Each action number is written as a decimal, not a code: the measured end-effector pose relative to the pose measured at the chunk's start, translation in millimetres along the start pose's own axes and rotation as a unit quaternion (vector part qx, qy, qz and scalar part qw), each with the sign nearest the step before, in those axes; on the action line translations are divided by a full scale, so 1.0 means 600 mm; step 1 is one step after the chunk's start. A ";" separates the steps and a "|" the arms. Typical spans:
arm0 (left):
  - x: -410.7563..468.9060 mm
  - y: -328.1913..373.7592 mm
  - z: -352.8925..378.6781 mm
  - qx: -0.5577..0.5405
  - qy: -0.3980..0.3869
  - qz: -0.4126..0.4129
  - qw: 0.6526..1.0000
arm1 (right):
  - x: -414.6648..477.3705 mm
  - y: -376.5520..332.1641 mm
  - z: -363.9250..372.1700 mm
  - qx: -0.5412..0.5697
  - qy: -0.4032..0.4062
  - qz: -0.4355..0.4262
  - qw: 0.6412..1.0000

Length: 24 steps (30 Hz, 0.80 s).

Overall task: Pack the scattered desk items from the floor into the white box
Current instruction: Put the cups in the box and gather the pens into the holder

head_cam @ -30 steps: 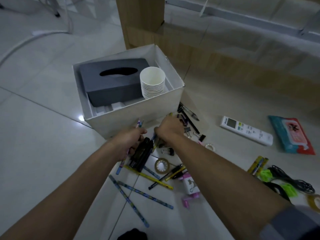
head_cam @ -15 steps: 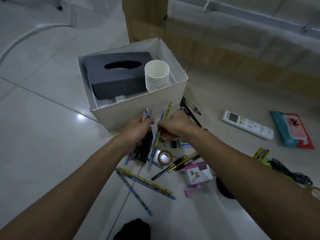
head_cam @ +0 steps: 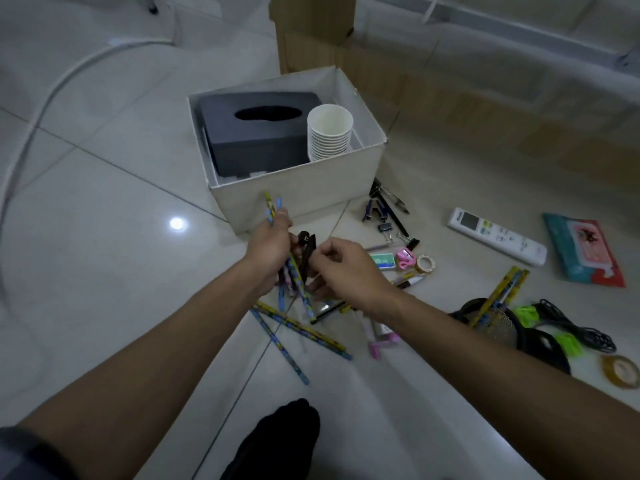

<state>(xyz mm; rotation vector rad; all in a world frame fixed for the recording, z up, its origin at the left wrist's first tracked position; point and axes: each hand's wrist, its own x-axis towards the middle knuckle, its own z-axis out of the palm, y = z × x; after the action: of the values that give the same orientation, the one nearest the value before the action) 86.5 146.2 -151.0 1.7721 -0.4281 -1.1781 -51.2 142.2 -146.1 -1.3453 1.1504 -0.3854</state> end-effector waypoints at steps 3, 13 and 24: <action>-0.014 0.001 -0.031 -0.045 0.039 0.006 0.998 | -0.028 0.044 0.021 -0.333 -0.038 -0.100 0.937; -0.033 -0.054 -0.097 -0.027 0.080 -0.089 0.992 | -0.043 0.117 0.137 -0.594 -0.056 -0.201 0.776; -0.033 -0.094 -0.090 -0.034 0.156 -0.062 0.985 | -0.029 0.108 0.106 -0.626 -0.066 -0.195 0.752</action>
<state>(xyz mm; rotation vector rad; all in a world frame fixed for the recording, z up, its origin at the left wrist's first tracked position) 112.3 216.0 -182.5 1.9041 -0.0925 -0.9643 -31.5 207.8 -207.9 -2.7640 0.9652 0.3121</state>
